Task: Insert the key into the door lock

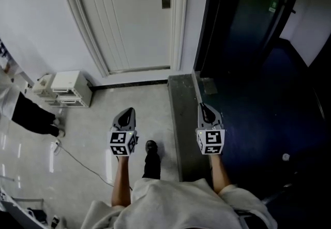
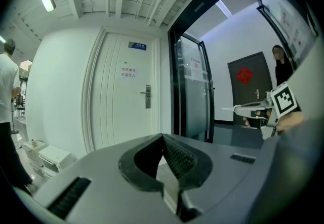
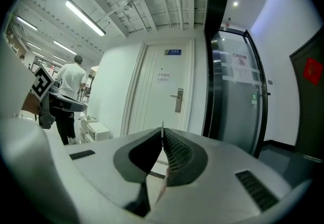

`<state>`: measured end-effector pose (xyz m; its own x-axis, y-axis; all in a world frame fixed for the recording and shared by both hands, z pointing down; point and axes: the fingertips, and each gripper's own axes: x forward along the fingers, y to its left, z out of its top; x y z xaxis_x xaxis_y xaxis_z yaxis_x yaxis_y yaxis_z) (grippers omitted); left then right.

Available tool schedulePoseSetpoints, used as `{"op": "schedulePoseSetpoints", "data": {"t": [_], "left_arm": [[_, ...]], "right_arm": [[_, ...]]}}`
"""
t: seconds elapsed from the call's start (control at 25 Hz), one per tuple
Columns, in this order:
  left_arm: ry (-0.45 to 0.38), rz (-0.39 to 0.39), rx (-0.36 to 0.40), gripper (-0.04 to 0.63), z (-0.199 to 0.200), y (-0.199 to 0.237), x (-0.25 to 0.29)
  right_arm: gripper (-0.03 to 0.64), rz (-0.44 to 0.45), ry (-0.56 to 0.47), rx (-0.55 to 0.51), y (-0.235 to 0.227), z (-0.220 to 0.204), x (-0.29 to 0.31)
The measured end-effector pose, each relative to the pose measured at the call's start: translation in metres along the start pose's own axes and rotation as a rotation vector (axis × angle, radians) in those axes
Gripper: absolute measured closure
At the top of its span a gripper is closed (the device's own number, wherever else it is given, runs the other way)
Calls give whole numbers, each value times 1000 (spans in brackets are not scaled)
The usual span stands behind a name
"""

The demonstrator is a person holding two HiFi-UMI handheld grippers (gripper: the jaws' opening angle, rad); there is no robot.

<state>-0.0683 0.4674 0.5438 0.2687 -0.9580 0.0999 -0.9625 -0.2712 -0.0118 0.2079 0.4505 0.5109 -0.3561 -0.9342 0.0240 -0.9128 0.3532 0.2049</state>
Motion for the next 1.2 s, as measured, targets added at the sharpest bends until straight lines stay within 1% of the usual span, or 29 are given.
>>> {"op": "schedulePoseSetpoints", "data": {"t": [0.24,0.56,0.8,1.0,1.2], "left_arm": [[-2,-31,-12,578,10,48,93],[-7,-87,-25,578,56,124,233],[-11,-106,-31,578,81,180,319],[-12,-130,-32,578,89,206,368],[-2,-144,-49,578,88,217,401]], "right_arm": [[588,-25,9,-9,-13,5,97],[588,-59,19,-22,-33,43,248],[588,-77,30,-34,-44,60,347],[588,-90,39,-44,-47,63,399],[588,-96,55,-39,-53,57,429]]}}
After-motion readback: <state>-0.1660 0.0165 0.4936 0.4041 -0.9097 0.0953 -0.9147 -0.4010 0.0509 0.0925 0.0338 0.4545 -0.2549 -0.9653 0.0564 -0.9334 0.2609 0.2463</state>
